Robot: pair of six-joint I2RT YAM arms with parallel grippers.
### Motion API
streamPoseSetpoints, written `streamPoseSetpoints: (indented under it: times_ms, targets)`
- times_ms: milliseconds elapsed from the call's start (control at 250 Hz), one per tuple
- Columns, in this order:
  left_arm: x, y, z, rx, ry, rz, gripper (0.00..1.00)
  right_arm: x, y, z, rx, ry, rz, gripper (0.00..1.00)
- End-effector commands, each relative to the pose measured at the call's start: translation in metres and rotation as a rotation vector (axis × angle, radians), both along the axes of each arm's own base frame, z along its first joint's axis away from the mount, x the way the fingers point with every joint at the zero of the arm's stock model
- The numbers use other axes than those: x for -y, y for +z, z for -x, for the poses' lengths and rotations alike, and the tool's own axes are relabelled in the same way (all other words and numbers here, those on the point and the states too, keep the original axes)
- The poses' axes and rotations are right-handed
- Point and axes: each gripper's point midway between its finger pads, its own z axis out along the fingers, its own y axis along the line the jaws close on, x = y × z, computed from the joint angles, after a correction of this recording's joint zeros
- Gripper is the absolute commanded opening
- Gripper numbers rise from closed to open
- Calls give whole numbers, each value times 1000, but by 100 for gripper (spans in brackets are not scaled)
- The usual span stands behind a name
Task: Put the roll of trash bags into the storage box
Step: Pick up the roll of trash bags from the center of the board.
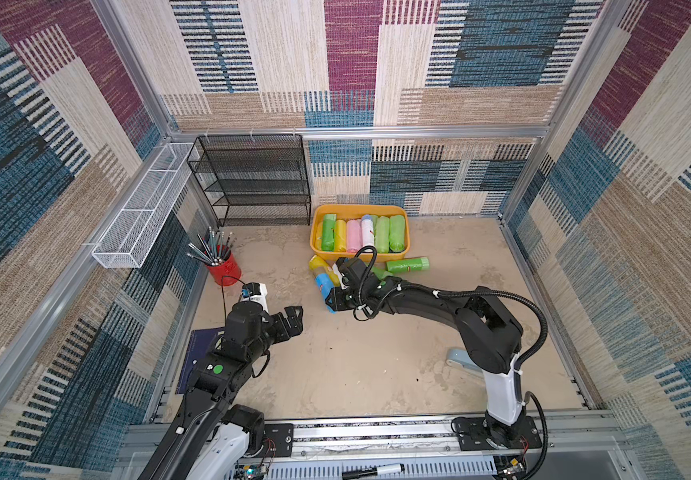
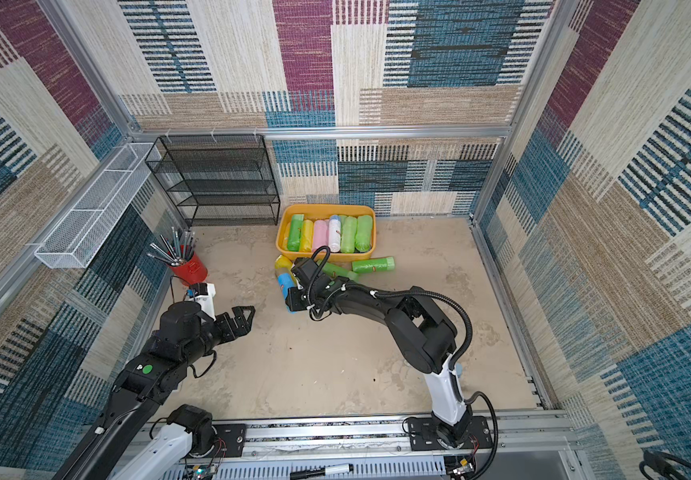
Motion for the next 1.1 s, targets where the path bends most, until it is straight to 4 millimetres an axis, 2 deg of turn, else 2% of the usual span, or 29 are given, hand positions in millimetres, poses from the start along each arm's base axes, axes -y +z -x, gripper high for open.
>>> streamPoseSetpoints:
  times_ms: [0, 280, 448, 548, 564, 632, 748, 892, 1096]
  targets:
    - [15, 22, -7, 53, -42, 87, 99, -7, 28, -8, 44, -20, -64, 28]
    - [33, 23, -26, -37, -65, 149, 99, -11, 36, -26, 76, -29, -41, 24]
    - [31, 39, -37, 21, -57, 128, 99, -5, 39, -44, 75, -45, -62, 22]
    - [25, 44, -43, 7, -42, 54, 98, 3, 43, -56, 82, -64, -77, 21]
    - [24, 43, -44, -5, -39, 42, 98, 2, 54, -62, 100, -67, -95, 21]
    - [24, 42, -48, -43, -46, 2, 98, 6, 61, -70, 121, -70, -105, 21]
    - [30, 42, -54, -63, -65, 4, 99, 22, 69, -88, 141, -96, -102, 22]
    - [34, 55, -61, -7, -70, 35, 99, 49, 79, -112, 182, -146, -93, 22]
    - [34, 62, -72, -8, -61, 9, 98, 97, 75, -148, 196, -236, -69, 23]
